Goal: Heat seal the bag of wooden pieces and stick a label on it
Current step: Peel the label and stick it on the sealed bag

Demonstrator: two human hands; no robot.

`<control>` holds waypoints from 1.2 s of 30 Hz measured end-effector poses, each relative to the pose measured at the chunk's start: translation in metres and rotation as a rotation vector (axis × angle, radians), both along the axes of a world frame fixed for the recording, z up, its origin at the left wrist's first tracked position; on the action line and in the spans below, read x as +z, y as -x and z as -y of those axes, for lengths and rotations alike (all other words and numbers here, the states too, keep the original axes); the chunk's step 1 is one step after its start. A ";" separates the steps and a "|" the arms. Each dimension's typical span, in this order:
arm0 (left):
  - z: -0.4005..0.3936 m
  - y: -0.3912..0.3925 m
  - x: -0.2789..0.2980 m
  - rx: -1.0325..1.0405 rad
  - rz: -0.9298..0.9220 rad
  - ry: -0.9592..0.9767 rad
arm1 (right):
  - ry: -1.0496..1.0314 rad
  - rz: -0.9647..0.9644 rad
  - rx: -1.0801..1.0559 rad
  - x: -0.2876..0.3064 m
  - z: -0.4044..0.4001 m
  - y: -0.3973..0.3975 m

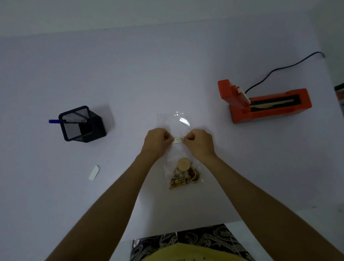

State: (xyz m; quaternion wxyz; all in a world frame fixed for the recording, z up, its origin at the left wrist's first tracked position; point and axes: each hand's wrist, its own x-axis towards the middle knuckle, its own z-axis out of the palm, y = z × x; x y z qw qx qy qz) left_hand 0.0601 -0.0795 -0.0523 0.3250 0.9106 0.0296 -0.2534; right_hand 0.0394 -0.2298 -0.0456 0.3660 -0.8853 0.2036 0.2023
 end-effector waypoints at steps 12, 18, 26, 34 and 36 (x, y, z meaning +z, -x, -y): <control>-0.002 0.002 -0.007 0.004 0.028 0.024 | 0.041 0.060 0.076 -0.001 0.000 0.000; -0.004 0.009 -0.006 0.018 0.126 0.038 | 0.016 -0.003 0.032 0.000 0.003 -0.006; -0.027 0.051 -0.017 -0.616 0.653 -0.313 | -0.013 0.032 0.019 -0.003 0.003 -0.001; -0.024 0.056 -0.019 -0.701 0.646 -0.408 | 0.474 0.433 0.732 -0.027 0.012 0.055; -0.026 0.056 -0.017 -0.717 0.618 -0.424 | 0.539 0.442 0.811 -0.025 0.018 0.051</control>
